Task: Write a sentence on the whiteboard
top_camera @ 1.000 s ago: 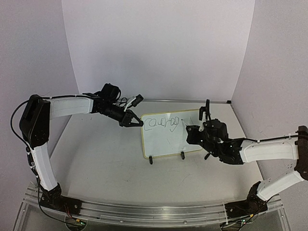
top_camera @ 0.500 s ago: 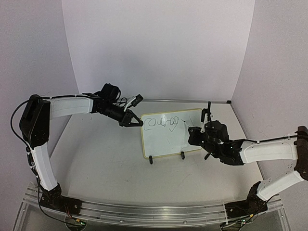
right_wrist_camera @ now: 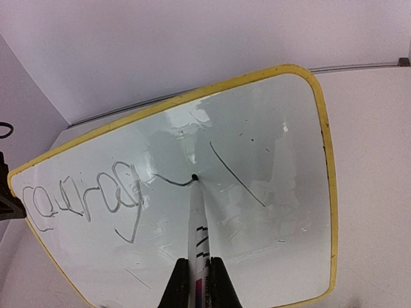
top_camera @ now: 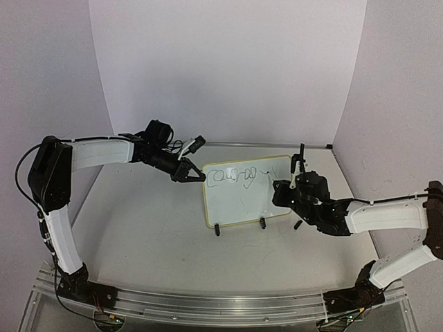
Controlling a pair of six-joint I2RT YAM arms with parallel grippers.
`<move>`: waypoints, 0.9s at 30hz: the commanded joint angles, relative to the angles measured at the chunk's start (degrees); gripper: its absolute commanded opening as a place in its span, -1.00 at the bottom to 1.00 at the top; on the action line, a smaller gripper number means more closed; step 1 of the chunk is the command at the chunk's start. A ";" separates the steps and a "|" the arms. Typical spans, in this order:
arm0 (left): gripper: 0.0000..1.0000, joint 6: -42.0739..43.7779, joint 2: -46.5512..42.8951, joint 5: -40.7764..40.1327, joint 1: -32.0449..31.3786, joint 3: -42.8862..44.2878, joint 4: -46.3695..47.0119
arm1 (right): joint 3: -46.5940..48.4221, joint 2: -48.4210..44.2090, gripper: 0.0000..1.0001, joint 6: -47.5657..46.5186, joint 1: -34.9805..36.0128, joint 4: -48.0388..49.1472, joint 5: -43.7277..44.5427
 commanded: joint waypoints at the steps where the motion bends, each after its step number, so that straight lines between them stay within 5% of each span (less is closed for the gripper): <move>1: -1.00 5.45 -0.46 -5.94 -0.33 0.26 -1.23 | 3.31 1.79 -1.00 -2.42 -1.39 -0.31 1.81; 27: -1.00 5.53 -0.30 -5.98 -0.33 0.35 -1.32 | 2.41 5.77 -1.00 -2.77 -1.36 1.71 -6.88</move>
